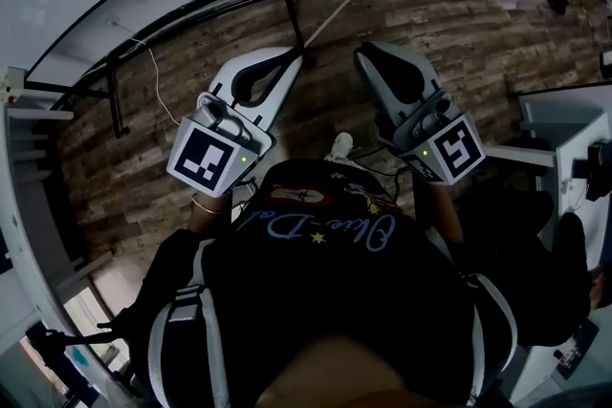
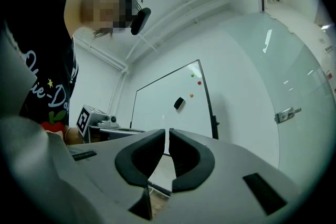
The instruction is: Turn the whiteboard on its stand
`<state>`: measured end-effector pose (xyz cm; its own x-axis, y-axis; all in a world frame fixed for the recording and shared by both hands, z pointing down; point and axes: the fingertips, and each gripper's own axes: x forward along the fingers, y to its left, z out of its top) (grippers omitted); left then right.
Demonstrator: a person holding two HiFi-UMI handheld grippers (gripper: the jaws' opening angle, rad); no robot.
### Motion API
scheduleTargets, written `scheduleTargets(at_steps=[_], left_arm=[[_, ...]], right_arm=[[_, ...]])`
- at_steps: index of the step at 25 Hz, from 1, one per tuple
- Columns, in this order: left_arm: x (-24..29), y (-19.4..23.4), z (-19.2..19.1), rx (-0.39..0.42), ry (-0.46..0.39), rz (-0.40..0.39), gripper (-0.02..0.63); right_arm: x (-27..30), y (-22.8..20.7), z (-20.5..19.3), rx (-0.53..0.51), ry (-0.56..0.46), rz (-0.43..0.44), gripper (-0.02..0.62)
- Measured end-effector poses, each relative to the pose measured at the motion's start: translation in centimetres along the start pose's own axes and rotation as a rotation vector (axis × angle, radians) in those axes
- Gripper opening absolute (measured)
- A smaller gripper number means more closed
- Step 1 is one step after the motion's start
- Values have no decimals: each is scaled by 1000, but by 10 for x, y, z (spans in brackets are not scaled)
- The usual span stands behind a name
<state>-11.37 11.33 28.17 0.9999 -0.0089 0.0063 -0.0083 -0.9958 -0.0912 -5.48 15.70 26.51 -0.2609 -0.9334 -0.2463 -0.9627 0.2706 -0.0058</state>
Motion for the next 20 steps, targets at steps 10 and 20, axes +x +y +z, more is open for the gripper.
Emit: scheduleTargets(at_steps=[10, 20], left_arm=[[36, 1, 4, 11, 7, 87, 25], [56, 11, 0, 17, 20, 155, 25]], right_arm=[[-7, -34, -1, 30, -8, 83, 46], [0, -63, -5, 35, -1, 140, 51]])
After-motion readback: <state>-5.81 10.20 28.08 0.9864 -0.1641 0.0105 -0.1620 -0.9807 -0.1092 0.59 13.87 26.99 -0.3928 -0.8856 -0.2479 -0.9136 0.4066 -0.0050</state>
